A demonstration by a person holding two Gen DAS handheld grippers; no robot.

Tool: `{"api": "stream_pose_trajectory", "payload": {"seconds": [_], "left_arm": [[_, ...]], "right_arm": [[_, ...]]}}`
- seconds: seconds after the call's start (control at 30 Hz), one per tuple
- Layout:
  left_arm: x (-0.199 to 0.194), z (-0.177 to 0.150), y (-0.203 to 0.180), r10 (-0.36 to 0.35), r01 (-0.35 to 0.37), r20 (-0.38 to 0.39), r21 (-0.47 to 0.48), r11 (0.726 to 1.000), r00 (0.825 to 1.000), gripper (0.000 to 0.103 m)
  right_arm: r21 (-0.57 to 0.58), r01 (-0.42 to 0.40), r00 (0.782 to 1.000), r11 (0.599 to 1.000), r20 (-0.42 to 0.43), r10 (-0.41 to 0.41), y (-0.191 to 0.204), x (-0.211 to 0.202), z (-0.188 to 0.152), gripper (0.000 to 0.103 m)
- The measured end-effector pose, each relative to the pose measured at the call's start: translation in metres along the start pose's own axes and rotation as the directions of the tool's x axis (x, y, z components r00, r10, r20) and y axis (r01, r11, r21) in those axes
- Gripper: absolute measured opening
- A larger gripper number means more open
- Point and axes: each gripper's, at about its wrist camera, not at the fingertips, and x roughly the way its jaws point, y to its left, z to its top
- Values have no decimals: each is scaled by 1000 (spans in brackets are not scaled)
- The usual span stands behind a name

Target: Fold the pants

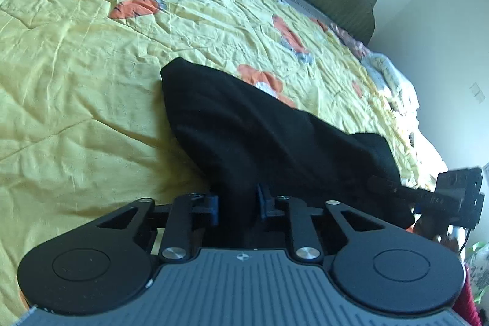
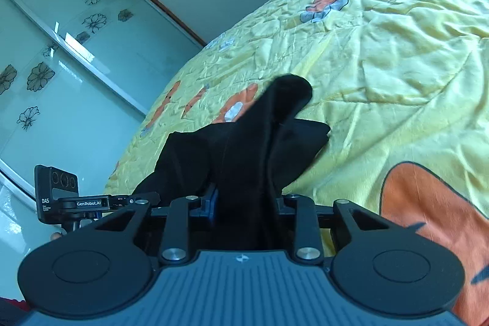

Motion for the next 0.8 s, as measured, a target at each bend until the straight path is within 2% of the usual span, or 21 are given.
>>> {"api": "stream_pose_trajectory", "payload": {"seconds": [0.1, 0.23, 0.33, 0.47, 0.57, 0.6, 0.63, 0.67, 0.7, 0.73, 0.8], "left_arm": [[-18, -3, -7, 17, -20, 73, 38, 999, 997, 16], [-45, 4, -21, 36, -54, 164, 104, 993, 986, 16], [-65, 23, -23, 103, -146, 254, 159, 976, 962, 16], [-79, 65, -10, 179, -241, 338, 153, 958, 924, 16], [-65, 95, 10, 263, -315, 321, 120, 942, 910, 17], [-54, 101, 20, 293, -335, 291, 105, 936, 911, 23], [-41, 104, 31, 339, -368, 251, 81, 926, 907, 28], [-30, 105, 43, 385, -404, 203, 59, 913, 900, 27], [-21, 103, 51, 430, -442, 163, 49, 896, 888, 27], [-19, 97, 57, 455, -466, 154, 40, 884, 877, 29], [-29, 84, 62, 434, -443, 172, 15, 896, 884, 28]], "right_arm": [[-68, 44, 999, 997, 27, -42, 21, -2, 1, 26], [-174, 12, 997, 985, 75, 1, 56, -4, 17, 25], [-262, -14, 995, 965, 90, 39, 83, 12, 38, 25], [-310, -12, 990, 951, 128, 54, 102, 51, 67, 25], [-250, 3, 993, 968, 118, 27, 91, 92, 88, 31], [-219, 33, 995, 975, 102, -11, 84, 109, 92, 34], [-198, 84, 995, 977, 75, -71, 76, 124, 95, 44], [-199, 173, 985, 965, 58, -164, 71, 135, 95, 46], [-214, 279, 960, 936, 66, -271, 69, 142, 93, 46], [-238, 343, 939, 909, 98, -329, 68, 139, 88, 49], [-256, 381, 920, 888, 196, -338, 76, 115, 78, 49]]}}
